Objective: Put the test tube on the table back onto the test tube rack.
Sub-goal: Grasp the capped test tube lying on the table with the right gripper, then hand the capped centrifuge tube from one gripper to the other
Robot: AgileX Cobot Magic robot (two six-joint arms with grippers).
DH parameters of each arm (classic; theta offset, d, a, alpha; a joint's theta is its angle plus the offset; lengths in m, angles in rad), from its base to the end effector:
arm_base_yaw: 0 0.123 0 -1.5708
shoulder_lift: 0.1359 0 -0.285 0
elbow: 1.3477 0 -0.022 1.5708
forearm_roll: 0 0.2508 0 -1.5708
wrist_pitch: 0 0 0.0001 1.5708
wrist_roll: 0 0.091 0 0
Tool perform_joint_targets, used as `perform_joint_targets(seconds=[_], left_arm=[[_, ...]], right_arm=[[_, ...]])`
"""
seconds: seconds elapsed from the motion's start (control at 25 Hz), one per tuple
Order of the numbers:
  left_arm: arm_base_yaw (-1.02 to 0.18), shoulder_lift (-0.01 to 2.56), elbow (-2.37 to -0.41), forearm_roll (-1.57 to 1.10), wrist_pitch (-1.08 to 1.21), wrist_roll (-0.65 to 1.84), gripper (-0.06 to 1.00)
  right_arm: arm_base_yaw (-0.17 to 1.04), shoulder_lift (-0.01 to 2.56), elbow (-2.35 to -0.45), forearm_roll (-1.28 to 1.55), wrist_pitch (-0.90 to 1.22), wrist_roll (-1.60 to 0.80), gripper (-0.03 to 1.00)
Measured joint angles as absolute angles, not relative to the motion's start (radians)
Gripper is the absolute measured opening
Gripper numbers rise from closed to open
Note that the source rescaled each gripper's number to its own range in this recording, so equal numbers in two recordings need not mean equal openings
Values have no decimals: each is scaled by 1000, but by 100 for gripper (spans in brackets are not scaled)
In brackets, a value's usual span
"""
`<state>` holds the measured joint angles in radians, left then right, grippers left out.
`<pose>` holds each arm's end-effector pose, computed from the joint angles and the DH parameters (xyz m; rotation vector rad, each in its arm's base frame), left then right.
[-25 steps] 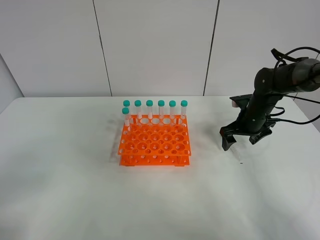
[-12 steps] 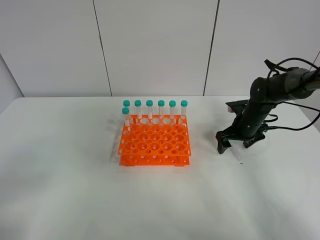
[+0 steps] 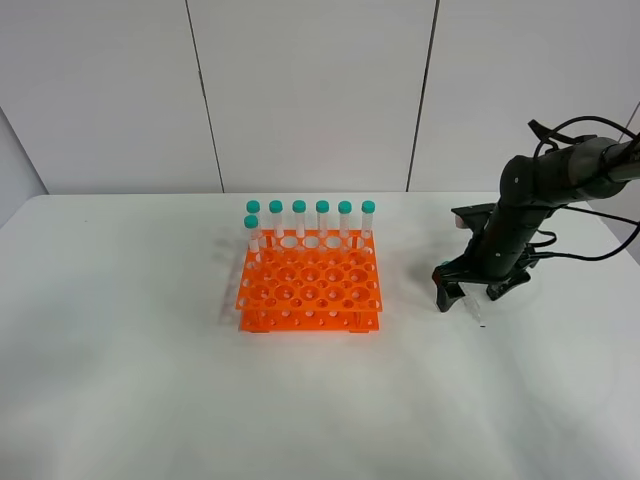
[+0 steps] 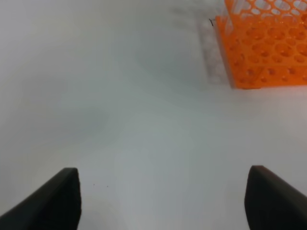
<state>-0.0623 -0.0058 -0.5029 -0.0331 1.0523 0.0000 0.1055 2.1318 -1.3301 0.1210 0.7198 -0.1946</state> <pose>-0.0059 -0.0023 0.2788 0.0647 2.0266 -0.0788 0.3964 0.0493 0.1040 -0.3211 2.9820 0.1197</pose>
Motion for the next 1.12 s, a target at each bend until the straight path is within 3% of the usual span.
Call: perform_joint_targets(seconds=[0.04,0.24,0.28,0.56,1.12], left_arm=[[-62,-6,-503,-33,1052,0,97],[-62,-6,-503,-33,1052,0,97],[-62,-6,-503,-33,1052,0,97],[-62,-6,-503,-33,1052,0,97],[-62,-6,-503,-33,1052,0,97]], right_arm=[[106,2132,-1330,121,725,-194,74],[106,2133,-1330,121,732,-191,6],[106,2133,-1330,121,732,-191,0],[106,2102,-1329,97,743,-200,2],[106,1543,-1323,233,1020,-370,2]])
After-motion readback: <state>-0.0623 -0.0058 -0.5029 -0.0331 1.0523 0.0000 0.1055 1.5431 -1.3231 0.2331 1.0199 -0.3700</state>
